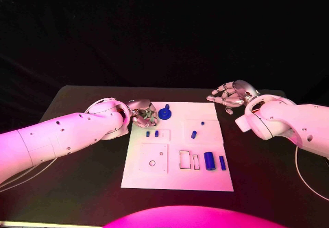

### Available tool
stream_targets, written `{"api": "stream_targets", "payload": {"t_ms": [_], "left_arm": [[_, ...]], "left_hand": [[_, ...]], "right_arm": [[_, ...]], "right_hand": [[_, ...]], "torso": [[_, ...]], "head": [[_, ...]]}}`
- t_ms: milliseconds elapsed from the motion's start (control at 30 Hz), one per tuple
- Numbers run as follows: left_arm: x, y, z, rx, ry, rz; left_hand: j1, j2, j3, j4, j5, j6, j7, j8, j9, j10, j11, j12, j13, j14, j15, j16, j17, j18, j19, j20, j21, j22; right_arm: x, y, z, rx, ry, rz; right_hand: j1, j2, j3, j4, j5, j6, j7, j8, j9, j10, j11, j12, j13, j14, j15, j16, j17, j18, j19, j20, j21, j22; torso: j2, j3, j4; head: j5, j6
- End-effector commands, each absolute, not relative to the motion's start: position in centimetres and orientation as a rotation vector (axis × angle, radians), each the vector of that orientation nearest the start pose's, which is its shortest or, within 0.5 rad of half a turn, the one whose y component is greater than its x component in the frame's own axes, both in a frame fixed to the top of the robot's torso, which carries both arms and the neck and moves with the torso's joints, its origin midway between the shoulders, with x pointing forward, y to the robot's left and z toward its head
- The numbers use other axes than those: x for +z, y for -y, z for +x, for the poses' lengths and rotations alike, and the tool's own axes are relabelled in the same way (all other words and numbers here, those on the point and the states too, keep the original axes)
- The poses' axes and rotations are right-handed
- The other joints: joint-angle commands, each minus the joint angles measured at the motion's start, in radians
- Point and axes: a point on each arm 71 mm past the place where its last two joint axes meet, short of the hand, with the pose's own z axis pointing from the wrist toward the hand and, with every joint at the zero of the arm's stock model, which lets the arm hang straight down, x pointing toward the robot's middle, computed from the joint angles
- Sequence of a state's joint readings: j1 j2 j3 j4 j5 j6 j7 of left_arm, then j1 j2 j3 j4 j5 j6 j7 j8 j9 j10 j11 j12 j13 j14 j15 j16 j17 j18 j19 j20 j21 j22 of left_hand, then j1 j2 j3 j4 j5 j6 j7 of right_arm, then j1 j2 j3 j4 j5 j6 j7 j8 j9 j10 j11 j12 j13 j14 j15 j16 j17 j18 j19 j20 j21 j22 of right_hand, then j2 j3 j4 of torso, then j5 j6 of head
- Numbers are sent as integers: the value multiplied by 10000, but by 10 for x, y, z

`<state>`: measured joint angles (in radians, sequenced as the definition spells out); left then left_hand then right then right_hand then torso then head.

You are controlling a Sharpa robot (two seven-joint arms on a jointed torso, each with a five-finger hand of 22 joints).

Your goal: Assemble the parts on the task board

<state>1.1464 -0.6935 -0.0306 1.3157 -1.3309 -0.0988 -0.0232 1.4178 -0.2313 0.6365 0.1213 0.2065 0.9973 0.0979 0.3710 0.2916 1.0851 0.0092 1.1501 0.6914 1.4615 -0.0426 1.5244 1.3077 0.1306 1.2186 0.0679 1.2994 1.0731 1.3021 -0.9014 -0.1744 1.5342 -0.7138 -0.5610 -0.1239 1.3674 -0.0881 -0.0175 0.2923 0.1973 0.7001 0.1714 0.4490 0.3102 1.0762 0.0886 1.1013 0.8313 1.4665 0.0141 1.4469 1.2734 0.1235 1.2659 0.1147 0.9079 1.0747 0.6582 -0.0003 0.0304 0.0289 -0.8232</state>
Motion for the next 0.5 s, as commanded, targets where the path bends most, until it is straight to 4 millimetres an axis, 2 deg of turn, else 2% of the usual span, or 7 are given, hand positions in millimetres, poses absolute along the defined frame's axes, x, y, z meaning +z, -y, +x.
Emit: {"api": "stream_targets", "payload": {"t_ms": [33,500], "left_arm": [[-236,-178,505,-7255,-19463,1353],[-236,-178,505,-7291,-19409,1263]], "left_hand": [[10,97,71,6,5,34,14,21,7,16,10,48,-4,185,-22,32,199,-149,33,-16,43,-7],[18,97,152,-30,18,-98,35,-21,-3,-66,20,9,-85,156,-17,16,138,-131,-32,-20,1,-81]], "right_arm": [[-186,251,490,7631,-16565,6554],[-186,251,490,7625,-16525,6563]], "right_hand": [[3,114,47,-20,-25,-54,3,37,-12,-24,-26,20,8,298,-51,-36,9,148,34,-27,-44,8],[3,114,47,-20,-25,-54,3,37,-12,-24,-26,20,8,298,-51,-36,9,148,34,-27,-44,8]], "torso": [[3,-1,3],[-1,-4,6]], "head": [[-12,-1],[-1,8]]}}
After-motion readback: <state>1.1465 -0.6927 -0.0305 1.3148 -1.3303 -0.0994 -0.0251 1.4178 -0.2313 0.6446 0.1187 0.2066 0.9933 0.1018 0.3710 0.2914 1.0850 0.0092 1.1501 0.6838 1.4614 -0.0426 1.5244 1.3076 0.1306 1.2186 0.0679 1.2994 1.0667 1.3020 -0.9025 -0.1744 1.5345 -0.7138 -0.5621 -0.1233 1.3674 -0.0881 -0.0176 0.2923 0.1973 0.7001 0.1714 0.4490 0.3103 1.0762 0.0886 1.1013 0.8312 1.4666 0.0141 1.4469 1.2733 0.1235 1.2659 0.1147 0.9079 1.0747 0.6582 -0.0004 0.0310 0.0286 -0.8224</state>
